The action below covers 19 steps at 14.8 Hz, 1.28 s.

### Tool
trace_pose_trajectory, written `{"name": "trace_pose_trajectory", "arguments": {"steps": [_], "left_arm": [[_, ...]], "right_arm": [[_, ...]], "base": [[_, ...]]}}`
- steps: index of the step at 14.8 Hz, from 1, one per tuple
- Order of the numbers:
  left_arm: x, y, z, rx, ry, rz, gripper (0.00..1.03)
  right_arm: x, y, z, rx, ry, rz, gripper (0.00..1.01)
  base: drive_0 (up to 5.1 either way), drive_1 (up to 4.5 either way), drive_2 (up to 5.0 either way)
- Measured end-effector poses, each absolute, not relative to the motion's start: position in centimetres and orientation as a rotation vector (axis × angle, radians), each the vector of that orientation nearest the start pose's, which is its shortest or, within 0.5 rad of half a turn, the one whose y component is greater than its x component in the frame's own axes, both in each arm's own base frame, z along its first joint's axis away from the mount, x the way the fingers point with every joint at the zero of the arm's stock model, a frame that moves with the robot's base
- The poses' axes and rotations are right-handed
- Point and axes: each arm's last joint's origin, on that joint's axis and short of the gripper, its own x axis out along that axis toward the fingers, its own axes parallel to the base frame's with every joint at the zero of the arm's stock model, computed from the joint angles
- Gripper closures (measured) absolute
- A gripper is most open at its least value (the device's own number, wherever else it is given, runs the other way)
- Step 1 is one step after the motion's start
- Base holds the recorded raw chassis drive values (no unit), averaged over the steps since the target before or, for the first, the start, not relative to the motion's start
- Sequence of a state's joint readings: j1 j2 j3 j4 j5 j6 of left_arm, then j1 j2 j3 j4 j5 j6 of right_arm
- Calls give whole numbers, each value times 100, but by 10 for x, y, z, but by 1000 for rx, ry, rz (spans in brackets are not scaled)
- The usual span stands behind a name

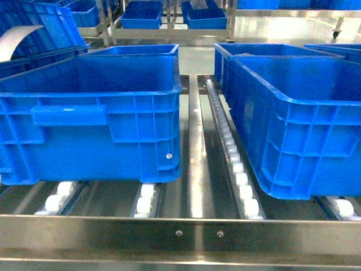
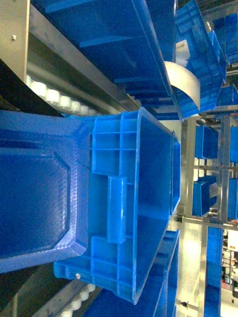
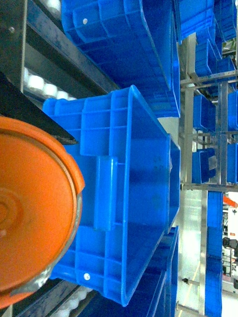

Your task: Sort blue parts and orange caps into right shelf containers

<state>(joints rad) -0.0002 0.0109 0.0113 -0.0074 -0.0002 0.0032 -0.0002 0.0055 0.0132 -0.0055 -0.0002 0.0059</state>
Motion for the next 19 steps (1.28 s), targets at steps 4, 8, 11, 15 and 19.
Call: {"name": "trace_pose_trajectory", "arguments": {"steps": [4,8,11,15,19], "left_arm": [[98,0,166,3,7,0,62],[98,0,166,3,7,0,62],[98,0,166,3,7,0,62],[98,0,166,3,7,0,62],[98,0,166,3,7,0,62]], "right_arm": [[97,0,167,6,-3,0,58],[97,0,167,6,-2,0,58],[97,0,167,6,-2,0,58],[97,0,167,6,-1,0,58],[97,0,167,6,-1,0,58]], "base": [[-4,401,-409],[0,0,0],[0,0,0],[0,0,0],[0,0,0]]}}
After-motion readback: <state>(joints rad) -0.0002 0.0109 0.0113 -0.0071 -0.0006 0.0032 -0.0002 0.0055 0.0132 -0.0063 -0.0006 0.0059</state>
